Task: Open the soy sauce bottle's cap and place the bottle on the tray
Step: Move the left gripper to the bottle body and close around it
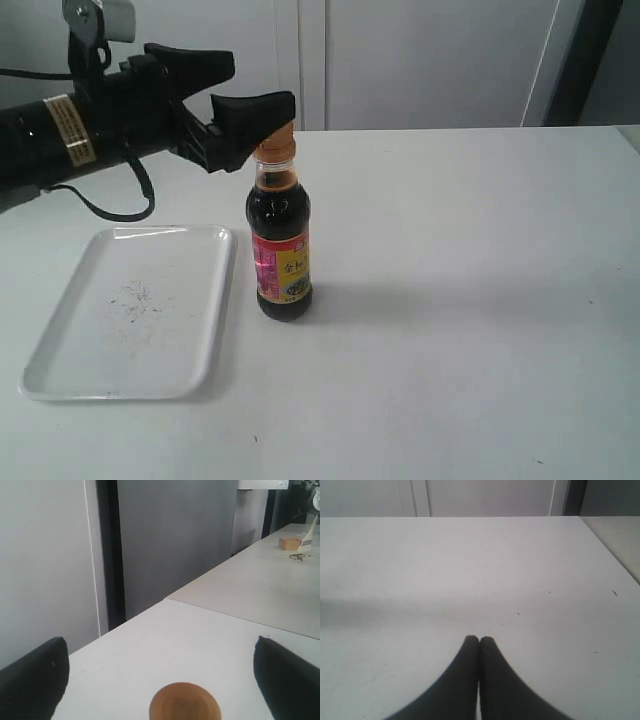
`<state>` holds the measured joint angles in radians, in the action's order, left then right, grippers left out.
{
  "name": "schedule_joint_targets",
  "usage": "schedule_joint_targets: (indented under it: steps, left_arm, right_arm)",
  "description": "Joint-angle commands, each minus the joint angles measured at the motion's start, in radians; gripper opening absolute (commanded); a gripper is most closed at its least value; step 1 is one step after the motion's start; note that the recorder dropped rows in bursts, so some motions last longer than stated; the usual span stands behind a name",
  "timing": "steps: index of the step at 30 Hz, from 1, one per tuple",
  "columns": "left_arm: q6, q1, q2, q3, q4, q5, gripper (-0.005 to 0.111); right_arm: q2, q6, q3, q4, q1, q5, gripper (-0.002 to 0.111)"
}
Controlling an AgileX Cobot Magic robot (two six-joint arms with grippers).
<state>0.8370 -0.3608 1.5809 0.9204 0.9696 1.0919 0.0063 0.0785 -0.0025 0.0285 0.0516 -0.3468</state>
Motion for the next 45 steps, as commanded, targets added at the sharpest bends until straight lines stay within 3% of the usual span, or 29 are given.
schedule_joint_targets:
  steps: [1, 18, 28, 45]
  left_arm:
    - [-0.018, -0.011, 0.057, 0.011, -0.02, 0.052, 0.105]
    - [-0.112, -0.014, 0.214, 0.011, -0.051, 0.119, 0.105]
    - [-0.208, -0.081, 0.287, 0.011, -0.152, 0.119, 0.105]
    - [-0.242, -0.082, 0.398, 0.024, -0.2, 0.129, 0.105]
  right_arm:
    - [-0.006, 0.005, 0.002, 0.002, -0.003, 0.003, 0.0]
    - [-0.006, 0.005, 0.002, 0.002, -0.003, 0.003, 0.0]
    - [-0.006, 0.005, 0.002, 0.002, -0.003, 0.003, 0.0]
    - [-0.006, 0.005, 0.002, 0.002, -0.003, 0.003, 0.0]
